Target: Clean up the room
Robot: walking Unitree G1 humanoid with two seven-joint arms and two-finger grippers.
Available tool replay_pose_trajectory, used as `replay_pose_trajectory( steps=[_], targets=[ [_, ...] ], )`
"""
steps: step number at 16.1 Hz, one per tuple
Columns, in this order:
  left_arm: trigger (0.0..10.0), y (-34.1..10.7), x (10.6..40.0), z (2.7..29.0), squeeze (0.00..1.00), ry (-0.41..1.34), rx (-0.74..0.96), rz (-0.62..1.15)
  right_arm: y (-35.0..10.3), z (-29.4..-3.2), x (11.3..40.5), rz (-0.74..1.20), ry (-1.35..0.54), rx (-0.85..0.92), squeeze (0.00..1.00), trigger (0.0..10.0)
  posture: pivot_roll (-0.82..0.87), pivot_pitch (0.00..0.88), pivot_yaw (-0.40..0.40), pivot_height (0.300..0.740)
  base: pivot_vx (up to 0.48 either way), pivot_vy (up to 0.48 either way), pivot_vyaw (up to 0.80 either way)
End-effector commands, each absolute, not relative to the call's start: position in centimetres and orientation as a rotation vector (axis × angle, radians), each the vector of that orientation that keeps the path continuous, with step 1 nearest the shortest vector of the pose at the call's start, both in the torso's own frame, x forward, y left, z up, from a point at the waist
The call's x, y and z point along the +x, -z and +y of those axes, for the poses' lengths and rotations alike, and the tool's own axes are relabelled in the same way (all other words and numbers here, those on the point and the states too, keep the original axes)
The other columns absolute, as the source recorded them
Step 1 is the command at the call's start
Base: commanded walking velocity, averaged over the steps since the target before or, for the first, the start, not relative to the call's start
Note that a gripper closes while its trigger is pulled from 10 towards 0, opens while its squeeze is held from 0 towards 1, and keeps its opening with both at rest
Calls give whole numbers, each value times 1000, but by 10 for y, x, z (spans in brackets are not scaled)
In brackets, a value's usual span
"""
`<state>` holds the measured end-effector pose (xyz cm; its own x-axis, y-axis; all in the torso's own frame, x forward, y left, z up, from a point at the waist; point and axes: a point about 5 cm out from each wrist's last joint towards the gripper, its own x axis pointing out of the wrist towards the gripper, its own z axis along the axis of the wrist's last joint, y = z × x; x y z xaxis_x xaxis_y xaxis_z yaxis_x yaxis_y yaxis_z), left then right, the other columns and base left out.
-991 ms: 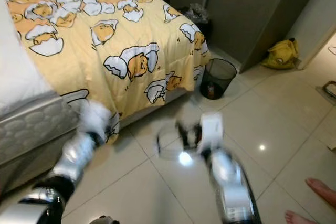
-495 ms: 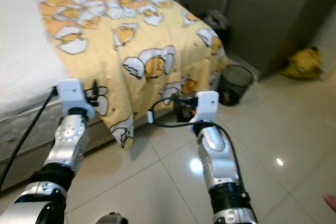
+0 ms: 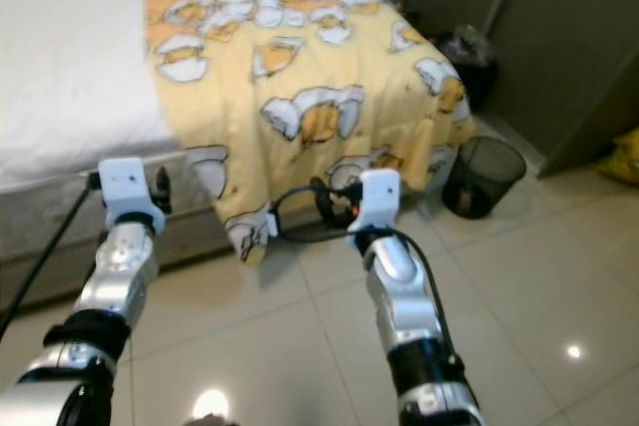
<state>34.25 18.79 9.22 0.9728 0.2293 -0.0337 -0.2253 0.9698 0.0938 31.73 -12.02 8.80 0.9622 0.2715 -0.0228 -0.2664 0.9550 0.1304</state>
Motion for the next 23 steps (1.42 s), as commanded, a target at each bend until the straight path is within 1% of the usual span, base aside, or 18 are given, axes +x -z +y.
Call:
replay_pose_trajectory(
  steps=[1, 4, 9, 18, 23],
  targets=[
    [10000, -92, 344, 176, 0, -175, 90, 41, -83, -132, 316, 53, -226, 103, 0, 10000, -14, 0, -3, 740, 334, 0, 0],
    [10000, -94, 346, 175, 0, -190, 63, 47, -77, -135, 315, 74, -193, 87, 0, 10000, -21, 0, 2, 740, 480, 0, 0],
    [10000, -89, 343, 178, 0, -196, 65, 61, -71, -136, 311, 81, -209, 100, 0, 10000, -20, 0, -1, 740, 480, 0, 0],
    [10000, -74, 335, 182, 0, -261, 22, 128, -66, -136, 308, 98, -261, 84, 0, 10000, -8, 0, -25, 740, 479, 0, 531],
    [10000, -71, 330, 174, 0, -229, 20, 111, -64, -132, 309, 118, -293, 108, 0, 10000, 5, 0, -28, 740, 0, 0, 470]
  ],
)
